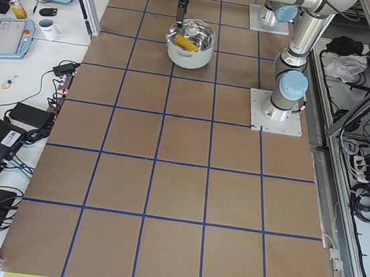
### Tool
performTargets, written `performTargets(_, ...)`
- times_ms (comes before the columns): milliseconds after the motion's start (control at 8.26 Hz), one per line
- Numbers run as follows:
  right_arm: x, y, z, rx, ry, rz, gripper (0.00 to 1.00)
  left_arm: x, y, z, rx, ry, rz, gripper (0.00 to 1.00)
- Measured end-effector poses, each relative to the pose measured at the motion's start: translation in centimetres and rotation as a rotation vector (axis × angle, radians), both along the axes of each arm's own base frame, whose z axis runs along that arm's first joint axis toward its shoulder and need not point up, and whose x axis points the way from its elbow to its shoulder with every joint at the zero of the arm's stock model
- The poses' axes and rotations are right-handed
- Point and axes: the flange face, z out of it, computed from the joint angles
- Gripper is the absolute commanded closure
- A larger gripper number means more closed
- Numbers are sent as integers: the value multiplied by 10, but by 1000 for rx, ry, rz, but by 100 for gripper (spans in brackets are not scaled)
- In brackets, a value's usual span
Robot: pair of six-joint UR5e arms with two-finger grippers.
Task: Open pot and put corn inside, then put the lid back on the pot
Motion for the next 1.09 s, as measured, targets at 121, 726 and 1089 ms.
performTargets(121, -17, 0, 4, 3, 3, -8, 0, 0, 0, 0, 0, -1, 0, 0)
performTargets(726, -29, 1, 4, 12, 3, -12, 0, 0, 1, 1, -2, -4, -2, 0)
performTargets(1089, -28, 1, 4, 11, 0, -11, 0, 0, 2, 0, 1, -7, -3, 0)
